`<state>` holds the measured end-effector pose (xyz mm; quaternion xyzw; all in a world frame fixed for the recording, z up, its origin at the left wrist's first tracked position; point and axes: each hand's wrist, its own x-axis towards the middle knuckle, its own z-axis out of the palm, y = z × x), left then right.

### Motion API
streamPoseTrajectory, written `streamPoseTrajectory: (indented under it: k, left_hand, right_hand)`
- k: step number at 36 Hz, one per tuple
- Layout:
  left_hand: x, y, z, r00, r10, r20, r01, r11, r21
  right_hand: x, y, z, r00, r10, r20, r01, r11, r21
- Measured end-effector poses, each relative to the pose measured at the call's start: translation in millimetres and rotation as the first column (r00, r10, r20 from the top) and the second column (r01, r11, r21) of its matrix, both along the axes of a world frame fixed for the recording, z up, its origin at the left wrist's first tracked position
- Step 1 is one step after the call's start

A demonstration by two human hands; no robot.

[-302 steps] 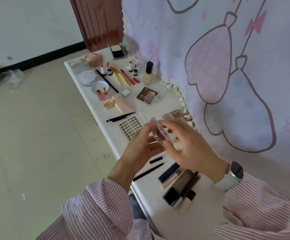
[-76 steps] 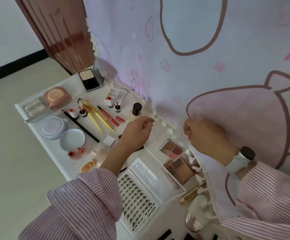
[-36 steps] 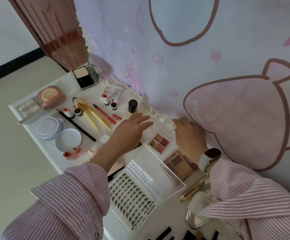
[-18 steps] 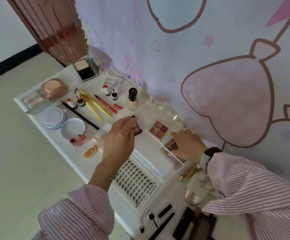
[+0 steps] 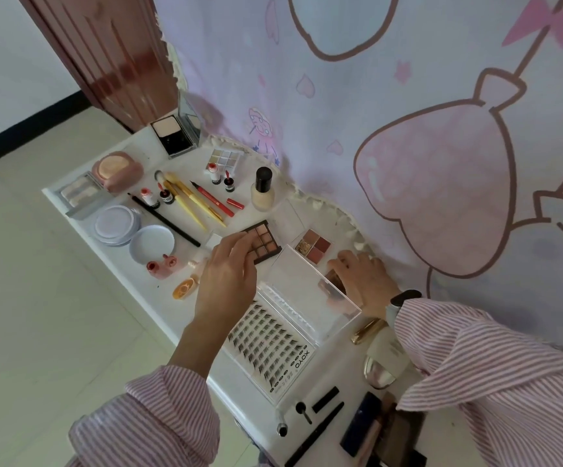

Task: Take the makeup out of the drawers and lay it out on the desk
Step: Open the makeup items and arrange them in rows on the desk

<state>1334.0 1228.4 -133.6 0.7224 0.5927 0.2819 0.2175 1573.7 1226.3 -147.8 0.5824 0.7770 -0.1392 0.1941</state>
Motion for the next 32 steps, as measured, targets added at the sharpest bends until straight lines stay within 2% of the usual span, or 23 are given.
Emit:
streamPoseTrajectory:
  k: [6, 9, 12, 16, 20, 23, 27, 29, 32]
  left_hand:
    - [-2.2, -5.9, 4.9, 0.999, 0.035, 0.02, -0.035, 0.999, -0.003]
    - [-1.0, -10.4, 10.5, 0.997, 0.052, 0.05, -0.053, 0.998, 0.014]
    - [1.2, -15.9, 18.7, 0.995, 0.064, 0.081, -0.068, 0.997, 0.037]
    - [4.6, -26.4, 32.9, 0.984, 0.102, 0.144, -0.107, 0.994, 0.028]
    - [9.7, -43.4, 50.0, 0.941, 0.201, 0.272, -0.182, 0.979, -0.093]
    - [14.5, -61.3, 68.7, 0.856, 0.282, 0.433, -0.172, 0.946, -0.276]
    - [22.5, -97.9, 91.8, 0.614, 0.387, 0.688, 0.049, 0.851, -0.522]
    - [25.7, -120.2, 97.5, 0.521, 0.417, 0.745, 0.206, 0.786, -0.584]
    - [31.6, -160.8, 102.2, 0.47, 0.427, 0.772, 0.354, 0.71, -0.608]
  right_hand:
    - [12.1, 7.1, 11.7, 0.991, -0.072, -0.113, 0.076, 0.997, 0.026]
    - [17.5, 10.8, 19.1, 0.965, -0.135, -0.224, 0.151, 0.987, 0.056]
    - [17.1, 14.2, 34.7, 0.899, -0.204, -0.388, 0.268, 0.956, 0.117]
    - [6.2, 15.3, 66.6, 0.823, -0.167, -0.543, 0.346, 0.905, 0.246]
    - [-11.5, 5.4, 99.3, 0.661, -0.103, -0.743, 0.422, 0.87, 0.255]
    - [-24.9, -15.7, 116.3, 0.577, -0.031, -0.816, 0.39, 0.889, 0.242]
    - [-38.7, -66.5, 131.6, 0.524, 0.0, -0.852, 0.239, 0.96, 0.147]
    - [-42.6, -95.3, 134.1, 0.516, 0.031, -0.856, 0.154, 0.98, 0.128]
    - [-44.2, -138.8, 134.1, 0.573, 0.109, -0.813, 0.05, 0.985, 0.168]
